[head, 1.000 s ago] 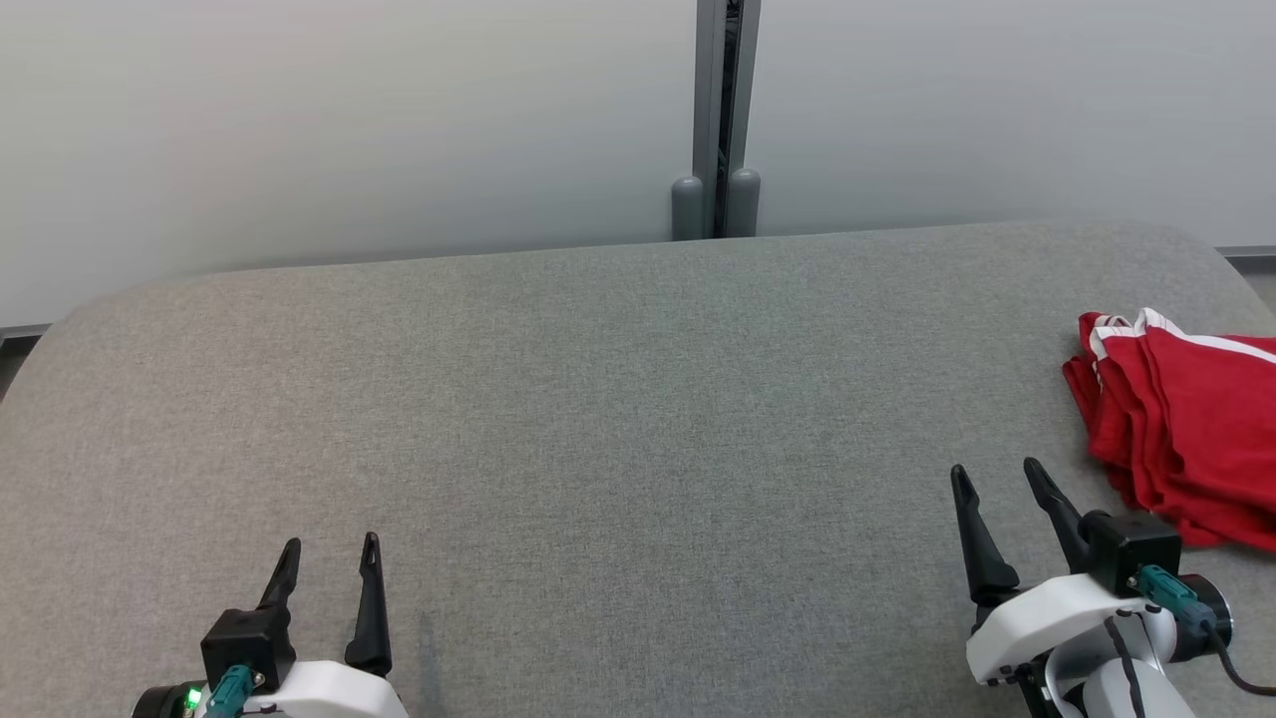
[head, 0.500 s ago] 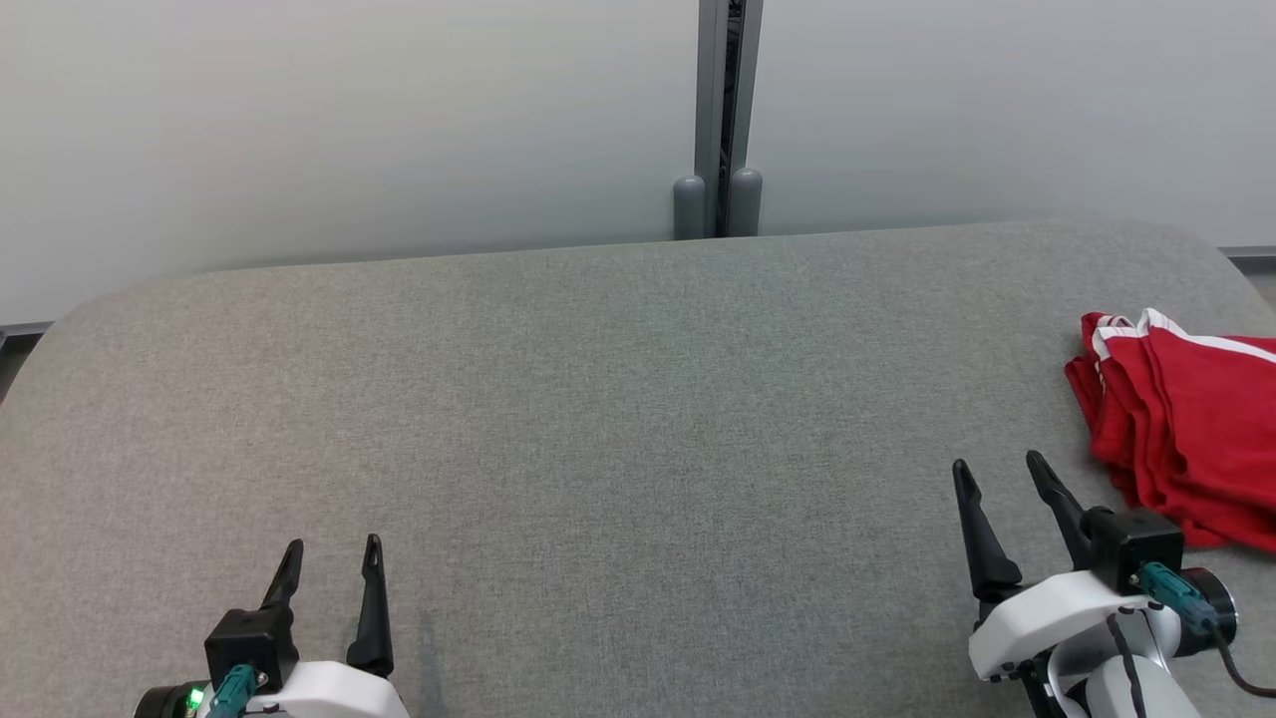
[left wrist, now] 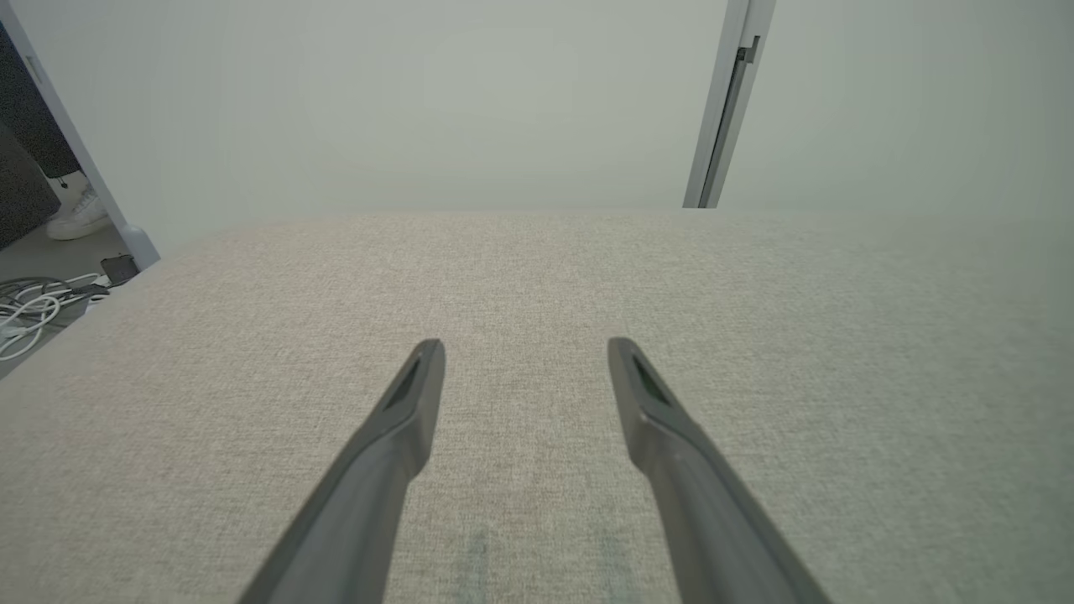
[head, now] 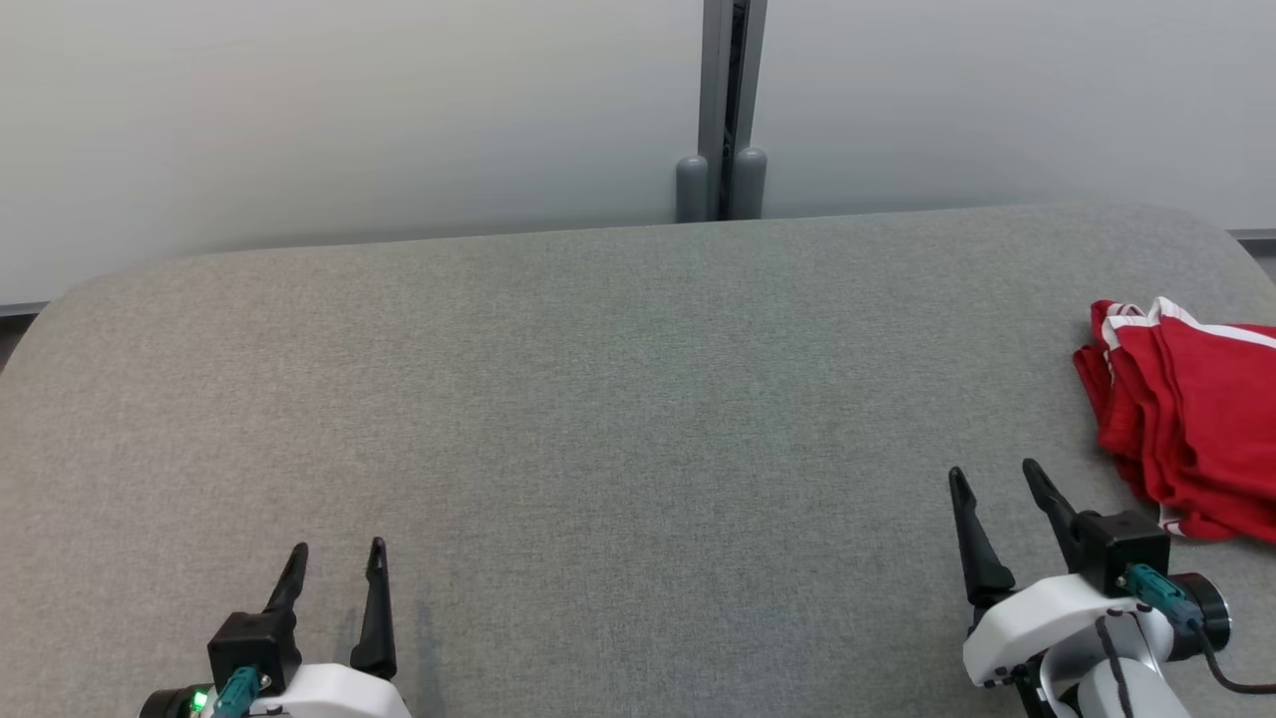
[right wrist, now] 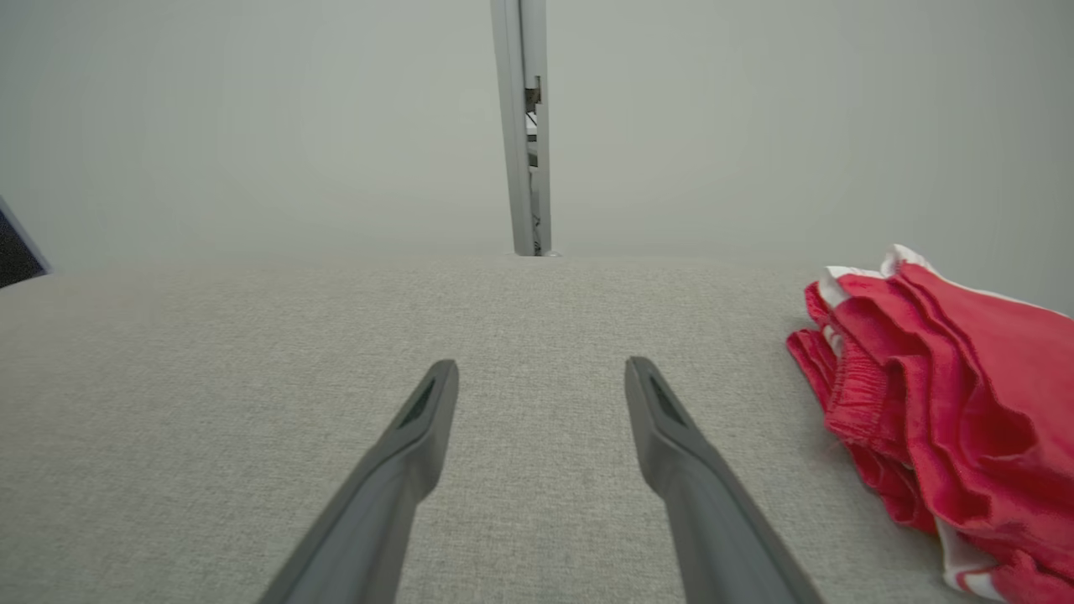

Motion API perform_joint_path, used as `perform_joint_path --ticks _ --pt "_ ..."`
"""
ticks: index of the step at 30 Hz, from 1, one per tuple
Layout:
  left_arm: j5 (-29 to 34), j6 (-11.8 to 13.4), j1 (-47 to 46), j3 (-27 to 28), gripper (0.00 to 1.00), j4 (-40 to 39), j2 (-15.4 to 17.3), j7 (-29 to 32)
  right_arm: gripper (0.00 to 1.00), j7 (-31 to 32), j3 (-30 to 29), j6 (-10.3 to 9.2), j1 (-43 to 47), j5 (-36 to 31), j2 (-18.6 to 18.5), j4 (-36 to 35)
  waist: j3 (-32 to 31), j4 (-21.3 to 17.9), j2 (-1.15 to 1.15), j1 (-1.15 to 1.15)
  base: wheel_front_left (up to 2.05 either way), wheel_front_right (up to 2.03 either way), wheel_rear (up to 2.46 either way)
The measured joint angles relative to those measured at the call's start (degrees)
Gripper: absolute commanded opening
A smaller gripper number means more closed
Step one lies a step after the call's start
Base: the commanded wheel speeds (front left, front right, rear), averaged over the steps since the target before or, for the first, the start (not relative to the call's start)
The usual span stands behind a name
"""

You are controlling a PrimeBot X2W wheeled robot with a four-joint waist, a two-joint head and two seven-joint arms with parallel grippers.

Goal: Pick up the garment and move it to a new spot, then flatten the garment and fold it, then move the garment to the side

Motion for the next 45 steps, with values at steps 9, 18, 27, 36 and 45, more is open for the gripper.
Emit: perform_joint_path --ticks 9,18,27,36,45 --pt "-0.2 0.3 -0.1 -0.4 1.00 0.0 0.0 0.0 1.00 0.0 0.4 0.00 -0.4 -0.3 0.0 0.5 0.4 -2.4 0.00 0.00 0.00 0.00 0.00" --pt "-1.6 -0.1 1.2 -0.5 0.00 1.8 -0.4 0.1 0.00 0.0 0.8 0.00 1.2 -0.2 0.6 2.2 0.4 -2.5 0.00 0.00 0.00 0.00 0.00" --pt "-9.5 -1.0 1.8 0.5 0.00 2.1 -0.7 2.9 0.00 2.6 -0.6 0.00 2.4 8.0 0.9 1.9 0.3 -2.3 0.00 0.00 0.00 0.00 0.00" --pt "-18.8 -2.1 1.5 1.2 0.00 0.3 -0.7 5.0 0.00 4.6 -1.3 0.00 2.8 17.8 0.9 -0.5 0.1 -2.0 0.00 0.00 0.00 0.00 0.00" --pt "-27.2 -3.1 1.2 2.1 0.00 -1.1 -0.6 7.1 0.00 6.9 -2.5 0.00 3.4 26.6 0.8 -2.7 0.0 -1.8 0.00 0.00 0.00 0.00 0.00"
